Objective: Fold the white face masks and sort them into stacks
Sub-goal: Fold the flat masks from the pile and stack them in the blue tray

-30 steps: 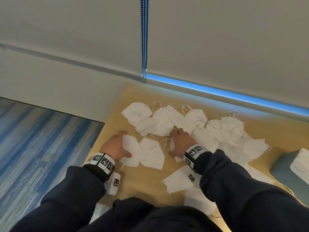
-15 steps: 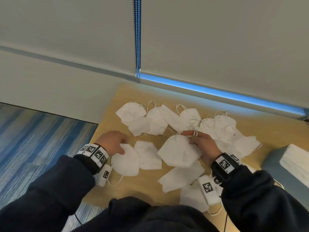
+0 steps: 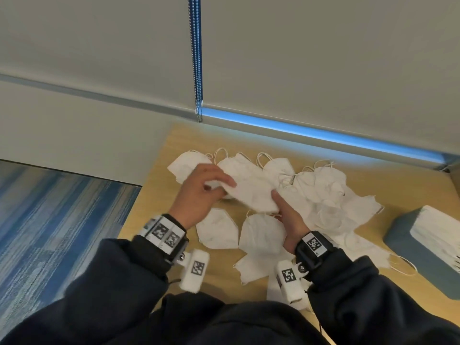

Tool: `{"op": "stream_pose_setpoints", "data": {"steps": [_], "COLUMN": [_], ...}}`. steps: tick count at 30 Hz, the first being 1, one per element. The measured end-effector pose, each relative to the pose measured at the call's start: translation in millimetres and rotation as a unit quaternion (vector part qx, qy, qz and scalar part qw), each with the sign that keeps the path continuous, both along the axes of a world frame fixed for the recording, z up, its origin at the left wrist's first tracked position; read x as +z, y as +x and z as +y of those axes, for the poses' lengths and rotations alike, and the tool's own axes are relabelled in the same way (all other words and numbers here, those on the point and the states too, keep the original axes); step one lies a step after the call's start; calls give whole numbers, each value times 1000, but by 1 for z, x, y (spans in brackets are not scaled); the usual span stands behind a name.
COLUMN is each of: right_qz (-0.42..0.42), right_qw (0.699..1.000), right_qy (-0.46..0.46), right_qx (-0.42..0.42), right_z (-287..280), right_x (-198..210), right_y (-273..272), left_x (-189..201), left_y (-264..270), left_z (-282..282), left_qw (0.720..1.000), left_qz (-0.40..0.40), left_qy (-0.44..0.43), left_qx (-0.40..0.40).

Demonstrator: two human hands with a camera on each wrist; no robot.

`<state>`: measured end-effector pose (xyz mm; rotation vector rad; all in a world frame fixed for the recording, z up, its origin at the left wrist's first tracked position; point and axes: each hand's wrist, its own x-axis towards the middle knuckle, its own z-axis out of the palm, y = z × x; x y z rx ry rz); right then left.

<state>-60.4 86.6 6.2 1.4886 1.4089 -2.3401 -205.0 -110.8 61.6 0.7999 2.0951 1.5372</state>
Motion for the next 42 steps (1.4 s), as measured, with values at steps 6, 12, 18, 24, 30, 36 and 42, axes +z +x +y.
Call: {"op": "stream_pose_setpoints", "data": {"steps": [6, 12, 18, 24, 30, 36, 42], "right_qz": [27, 99, 161, 170, 196, 222, 191], "right_qw": [996, 992, 983, 980, 973, 969, 980], "right_qy": [-9, -49, -78, -105, -123, -110, -5], "right_qx": [84, 61, 35, 17, 11, 1, -59], "right_z": [-1, -2, -14, -22, -29, -28, -20], "right_x": [-6, -3, 13, 19, 26, 33, 34], "right_y": [15, 18, 6, 10, 12, 20, 43], "left_x": [-56, -50, -57, -70, -69, -68, -62], "left_y": [26, 13, 15, 24, 35, 45, 51], "left_z": [-12, -26, -18, -29, -28, -13, 0], "left_qw": [944, 938, 963, 959, 951, 947, 966], "left_qz": [-291, -331, -264, -275, -294, -304, -247], "left_qy": [-139, -84, -28, -2, 61, 99, 74], "left_qx": [-70, -60, 45, 67, 78, 38, -40]}}
